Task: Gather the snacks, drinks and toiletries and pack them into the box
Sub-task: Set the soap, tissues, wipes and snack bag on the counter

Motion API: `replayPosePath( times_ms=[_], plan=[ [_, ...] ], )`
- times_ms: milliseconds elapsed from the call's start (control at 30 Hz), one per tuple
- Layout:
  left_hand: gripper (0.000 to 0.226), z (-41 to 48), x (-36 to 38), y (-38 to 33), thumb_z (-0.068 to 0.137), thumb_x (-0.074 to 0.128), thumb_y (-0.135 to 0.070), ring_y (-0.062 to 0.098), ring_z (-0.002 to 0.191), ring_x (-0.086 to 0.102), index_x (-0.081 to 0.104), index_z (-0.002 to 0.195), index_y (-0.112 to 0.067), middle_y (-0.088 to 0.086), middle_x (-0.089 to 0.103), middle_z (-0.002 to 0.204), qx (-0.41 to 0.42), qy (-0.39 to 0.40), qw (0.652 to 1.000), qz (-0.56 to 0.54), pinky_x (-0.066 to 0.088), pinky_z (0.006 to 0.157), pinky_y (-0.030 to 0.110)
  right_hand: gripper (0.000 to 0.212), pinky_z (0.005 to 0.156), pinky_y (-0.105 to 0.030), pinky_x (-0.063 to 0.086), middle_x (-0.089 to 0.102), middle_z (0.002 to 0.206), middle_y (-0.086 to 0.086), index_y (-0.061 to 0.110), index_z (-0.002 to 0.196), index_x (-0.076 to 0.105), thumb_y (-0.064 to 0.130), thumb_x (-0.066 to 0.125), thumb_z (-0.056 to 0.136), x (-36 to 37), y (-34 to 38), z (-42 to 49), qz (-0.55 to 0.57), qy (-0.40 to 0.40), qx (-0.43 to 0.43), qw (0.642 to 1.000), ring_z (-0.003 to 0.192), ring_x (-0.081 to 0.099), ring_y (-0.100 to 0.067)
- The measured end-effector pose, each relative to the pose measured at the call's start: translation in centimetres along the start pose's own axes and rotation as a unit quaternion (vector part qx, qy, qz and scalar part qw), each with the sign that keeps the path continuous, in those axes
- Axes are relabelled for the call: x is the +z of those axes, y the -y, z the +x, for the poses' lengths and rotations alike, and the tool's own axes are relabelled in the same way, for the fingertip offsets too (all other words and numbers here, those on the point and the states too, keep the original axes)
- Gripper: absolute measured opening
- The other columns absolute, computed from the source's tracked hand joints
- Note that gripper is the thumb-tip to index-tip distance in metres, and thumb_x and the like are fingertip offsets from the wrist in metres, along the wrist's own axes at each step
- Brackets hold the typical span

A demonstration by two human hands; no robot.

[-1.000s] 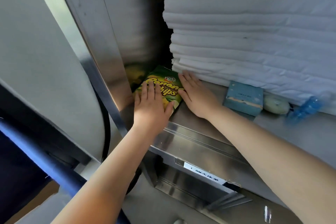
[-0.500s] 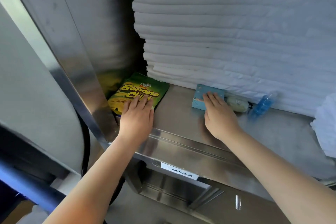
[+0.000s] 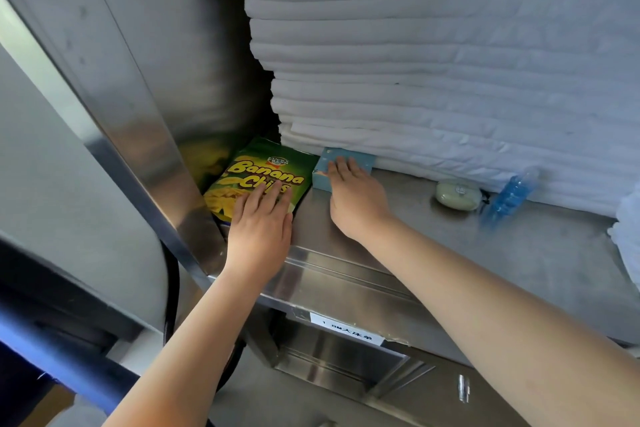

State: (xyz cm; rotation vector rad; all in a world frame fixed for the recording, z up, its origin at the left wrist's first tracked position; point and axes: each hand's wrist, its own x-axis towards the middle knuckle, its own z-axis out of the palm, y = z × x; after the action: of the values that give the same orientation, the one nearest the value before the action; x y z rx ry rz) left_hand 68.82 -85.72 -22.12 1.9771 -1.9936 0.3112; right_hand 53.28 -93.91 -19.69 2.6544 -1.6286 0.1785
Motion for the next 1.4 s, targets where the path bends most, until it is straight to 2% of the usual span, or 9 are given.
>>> replayPosePath(
  times_ms=[200, 333, 433, 533, 633, 800, 967, 1200, 1400],
  plan=[
    [0.047, 0.0, -0.4, 0.1, 0.094, 0.032, -0.029, 0.030, 0.132, 0.037, 0.050, 0.135, -0.011, 0.009, 0.046, 0.141, 0.000, 0.028, 1.000, 0.007, 0.026, 0.107, 0.045, 0.057, 0.117, -0.031, 0.009, 0.010, 0.158, -0.011, 0.007, 0.150, 0.016, 0.017, 0.038, 0.098, -0.5, -2.9, -1.7, 0.121, -0.069, -0.018, 0.990, 0.146, 0.010, -0.025],
    [0.045, 0.3, -1.0, -1.0, 0.088, 0.045, -0.024, 0.034, 0.126, 0.045, 0.056, 0.127, -0.005, 0.016, 0.053, 0.132, 0.026, -0.036, 0.999, -0.029, 0.033, 0.103, 0.049, 0.048, 0.114, -0.038, 0.021, 0.030, 0.151, -0.016, 0.002, 0.139, 0.040, 0.016, 0.050, 0.094, -1.0, -9.9, -7.1, 0.101, -0.158, 0.103, 0.977, 0.141, 0.025, -0.031],
    [0.042, 1.1, -0.5, -4.5, 0.084, 0.059, -0.017, 0.032, 0.121, 0.050, 0.058, 0.124, -0.005, 0.014, 0.057, 0.127, 0.124, -0.081, 0.986, -0.083, 0.036, 0.102, 0.046, 0.041, 0.100, -0.043, 0.041, 0.048, 0.136, -0.017, 0.001, 0.126, 0.053, 0.005, 0.059, 0.086, -0.7, -12.7, -10.9, 0.090, -0.193, 0.128, 0.969, 0.126, 0.045, -0.037],
    [0.045, 2.6, 0.4, -10.1, 0.080, 0.066, -0.011, 0.029, 0.122, 0.050, 0.058, 0.124, -0.007, 0.012, 0.054, 0.132, 0.196, -0.032, 0.967, -0.159, 0.040, 0.100, 0.041, 0.033, 0.088, -0.038, 0.045, 0.056, 0.113, -0.014, 0.003, 0.113, 0.058, -0.001, 0.063, 0.081, -1.1, -14.7, -13.1, 0.100, -0.303, 0.161, 0.934, 0.105, 0.055, -0.034],
    [0.049, 4.9, 1.8, -14.9, 0.090, 0.050, -0.016, 0.020, 0.136, 0.031, 0.042, 0.139, -0.015, 0.004, 0.036, 0.148, 0.219, 0.065, 0.951, -0.210, 0.031, 0.107, 0.035, 0.031, 0.079, -0.030, 0.042, 0.052, 0.105, -0.014, 0.003, 0.107, 0.053, 0.001, 0.067, 0.079, -1.5, -16.7, -13.6, 0.154, -0.383, 0.243, 0.878, 0.093, 0.055, -0.029],
    [0.047, 8.3, 4.1, -18.8, 0.096, 0.042, -0.016, 0.021, 0.139, 0.020, 0.034, 0.143, -0.016, 0.005, 0.028, 0.151, 0.269, 0.097, 0.939, -0.193, 0.024, 0.109, 0.033, 0.040, 0.080, -0.033, 0.047, 0.051, 0.115, -0.008, 0.006, 0.117, 0.049, 0.014, 0.069, 0.083, -0.5, -18.5, -12.4, 0.252, -0.337, 0.336, 0.843, 0.096, 0.057, -0.021],
    [0.039, 9.9, 4.8, -19.9, 0.094, 0.050, -0.016, 0.026, 0.128, 0.038, 0.049, 0.132, -0.012, 0.010, 0.048, 0.134, 0.319, 0.044, 0.927, -0.192, 0.038, 0.101, 0.038, 0.021, 0.077, -0.035, 0.051, 0.062, 0.100, 0.000, 0.016, 0.102, 0.054, 0.016, 0.066, 0.085, 0.6, -20.0, -11.6, 0.307, -0.251, 0.356, 0.846, 0.090, 0.061, -0.017],
    [0.053, 9.5, 5.0, -19.4, 0.092, 0.049, -0.011, 0.023, 0.132, 0.028, 0.035, 0.142, -0.019, 0.007, 0.035, 0.141, 0.338, 0.070, 0.926, -0.155, 0.043, 0.095, 0.038, 0.014, 0.064, -0.025, 0.040, 0.065, 0.086, 0.005, 0.018, 0.093, 0.058, 0.018, 0.067, 0.083, 1.0, -20.3, -11.3, 0.283, -0.233, 0.366, 0.855, 0.079, 0.059, -0.012],
    [0.059, 9.0, 4.1, -16.4, 0.090, 0.048, -0.003, 0.020, 0.136, 0.019, 0.032, 0.143, -0.021, 0.004, 0.029, 0.147, 0.309, 0.077, 0.939, -0.132, 0.048, 0.087, 0.038, 0.014, 0.064, -0.023, 0.039, 0.065, 0.085, 0.007, 0.016, 0.094, 0.062, 0.018, 0.069, 0.082, 0.9, -19.8, -10.9, 0.299, -0.235, 0.347, 0.857, 0.078, 0.060, -0.009]
  ],
)
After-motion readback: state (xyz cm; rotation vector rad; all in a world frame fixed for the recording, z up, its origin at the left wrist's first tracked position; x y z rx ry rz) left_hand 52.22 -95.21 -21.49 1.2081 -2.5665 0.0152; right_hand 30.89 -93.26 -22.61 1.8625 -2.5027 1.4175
